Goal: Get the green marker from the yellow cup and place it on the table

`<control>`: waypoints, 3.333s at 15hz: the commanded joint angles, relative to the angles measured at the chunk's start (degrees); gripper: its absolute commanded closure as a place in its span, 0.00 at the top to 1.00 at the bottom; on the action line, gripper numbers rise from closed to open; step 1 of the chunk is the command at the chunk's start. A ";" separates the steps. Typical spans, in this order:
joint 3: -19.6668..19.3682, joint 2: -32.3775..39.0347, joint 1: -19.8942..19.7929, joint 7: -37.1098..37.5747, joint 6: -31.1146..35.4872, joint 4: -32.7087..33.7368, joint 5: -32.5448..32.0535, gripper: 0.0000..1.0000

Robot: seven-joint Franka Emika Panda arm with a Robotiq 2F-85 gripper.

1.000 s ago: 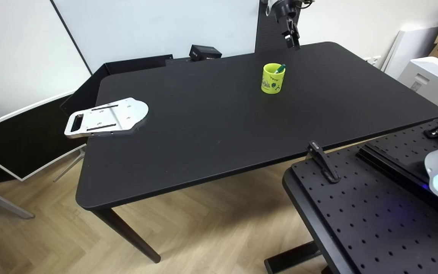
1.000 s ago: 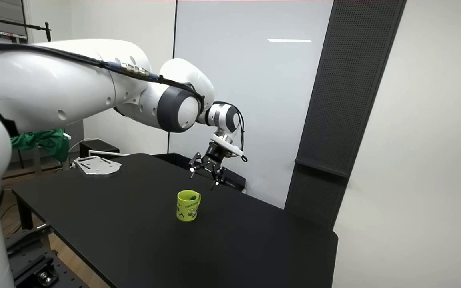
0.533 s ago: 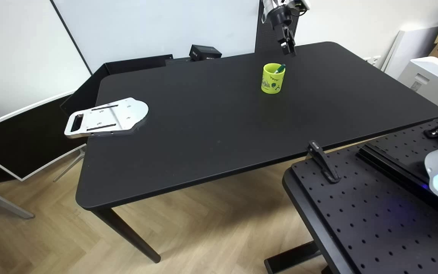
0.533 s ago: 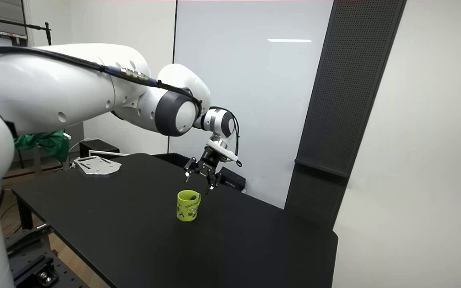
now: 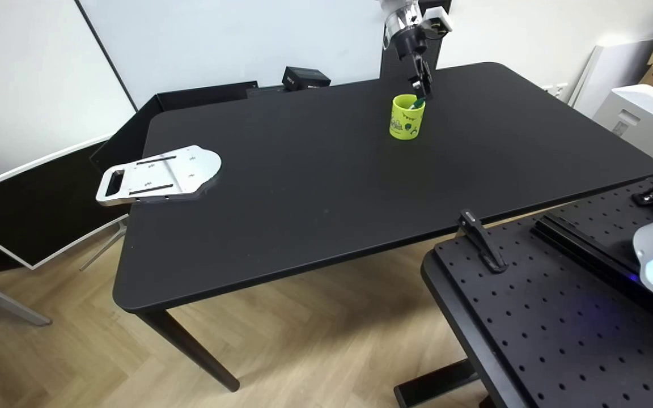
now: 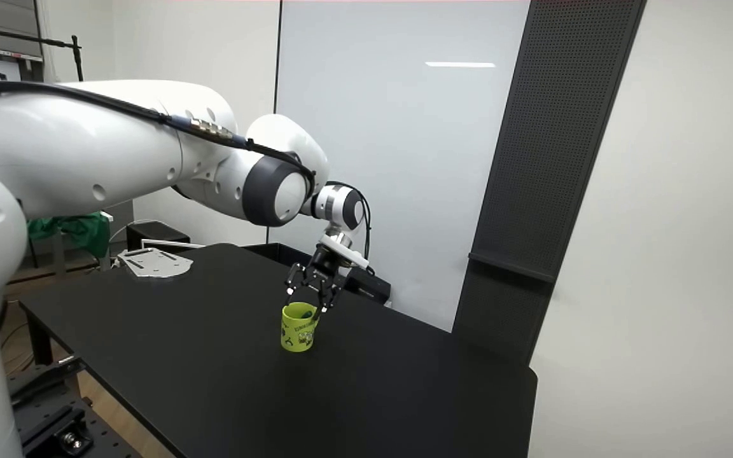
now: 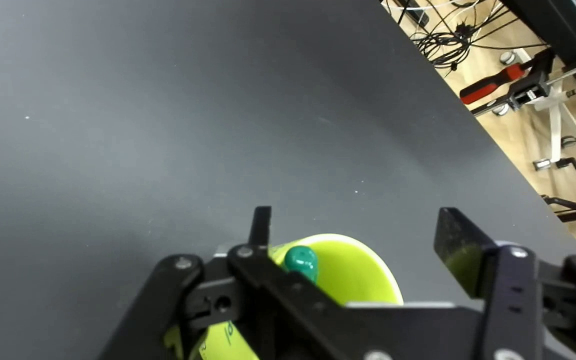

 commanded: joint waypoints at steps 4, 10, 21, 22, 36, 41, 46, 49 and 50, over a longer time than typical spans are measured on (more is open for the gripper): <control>0.08 0.82 -0.17 0.53 -0.51 1.62 0.43 0.33; 0.05 0.30 -1.02 0.79 -0.61 1.49 0.73 0.00; 0.28 -2.17 -2.65 2.28 -7.65 4.52 4.06 0.04; 0.18 -2.59 -2.45 2.46 -8.59 4.95 3.97 0.04; 0.39 -7.75 -2.67 -3.21 -19.49 3.28 3.06 0.04; -0.75 -7.08 -3.41 -7.42 -19.57 0.38 1.32 0.04; -1.82 -8.54 -4.82 -8.32 -19.04 -4.41 -0.29 0.04; -2.38 -9.13 -5.88 -8.49 -18.59 -6.97 -0.71 0.04; -2.40 -9.11 -6.33 -8.90 -18.46 -7.56 -0.75 0.04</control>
